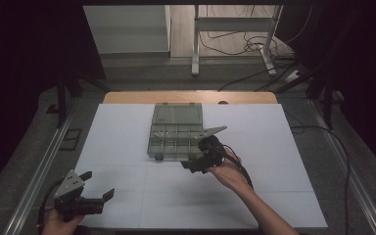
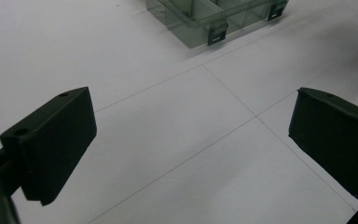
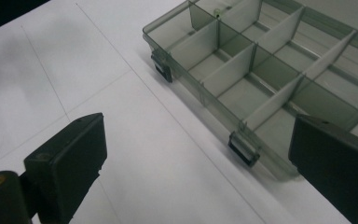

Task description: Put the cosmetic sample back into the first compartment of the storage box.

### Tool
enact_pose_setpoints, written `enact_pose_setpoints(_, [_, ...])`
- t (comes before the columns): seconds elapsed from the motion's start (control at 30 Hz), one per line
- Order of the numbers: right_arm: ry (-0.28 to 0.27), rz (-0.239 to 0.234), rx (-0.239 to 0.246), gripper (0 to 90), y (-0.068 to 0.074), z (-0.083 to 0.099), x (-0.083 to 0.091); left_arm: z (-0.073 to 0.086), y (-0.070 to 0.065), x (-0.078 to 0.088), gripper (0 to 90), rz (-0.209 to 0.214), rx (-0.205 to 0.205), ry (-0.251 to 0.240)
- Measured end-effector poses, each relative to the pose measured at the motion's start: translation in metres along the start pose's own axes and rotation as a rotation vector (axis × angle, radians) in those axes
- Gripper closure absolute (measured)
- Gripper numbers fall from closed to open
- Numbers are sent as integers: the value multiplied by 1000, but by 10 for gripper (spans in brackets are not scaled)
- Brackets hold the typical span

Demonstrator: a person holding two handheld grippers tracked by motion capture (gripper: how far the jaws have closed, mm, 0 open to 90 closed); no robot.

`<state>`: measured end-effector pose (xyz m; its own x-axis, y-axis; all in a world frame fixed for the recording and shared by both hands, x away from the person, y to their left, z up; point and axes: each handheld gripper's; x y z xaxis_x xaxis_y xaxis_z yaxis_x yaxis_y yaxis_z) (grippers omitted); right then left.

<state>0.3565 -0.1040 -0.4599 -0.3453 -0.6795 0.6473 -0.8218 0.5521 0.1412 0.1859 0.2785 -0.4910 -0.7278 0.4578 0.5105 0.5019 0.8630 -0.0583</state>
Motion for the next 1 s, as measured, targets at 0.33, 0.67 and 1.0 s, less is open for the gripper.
enact_pose_setpoints(0.33, [10,14,15,46,4,13,13,0,0,0,17,-3,0,4])
enact_pose_setpoints(0.67, [2,65,40,22,6,30,29,0,0,-1,17,-3,0,5])
enact_pose_setpoints(1.0, [-20,92,30,15,4,48,54,0,-1,-1,17,-6,-3,9])
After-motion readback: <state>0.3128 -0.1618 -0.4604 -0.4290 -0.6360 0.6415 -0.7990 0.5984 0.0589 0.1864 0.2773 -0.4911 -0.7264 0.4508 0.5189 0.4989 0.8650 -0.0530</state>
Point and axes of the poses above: each handheld gripper's, and its own axes: x roughly backward along the jaws, z roughly out of its underside, y roughly to its left, and after that the axes turned 4 degrees about -y, right-handed
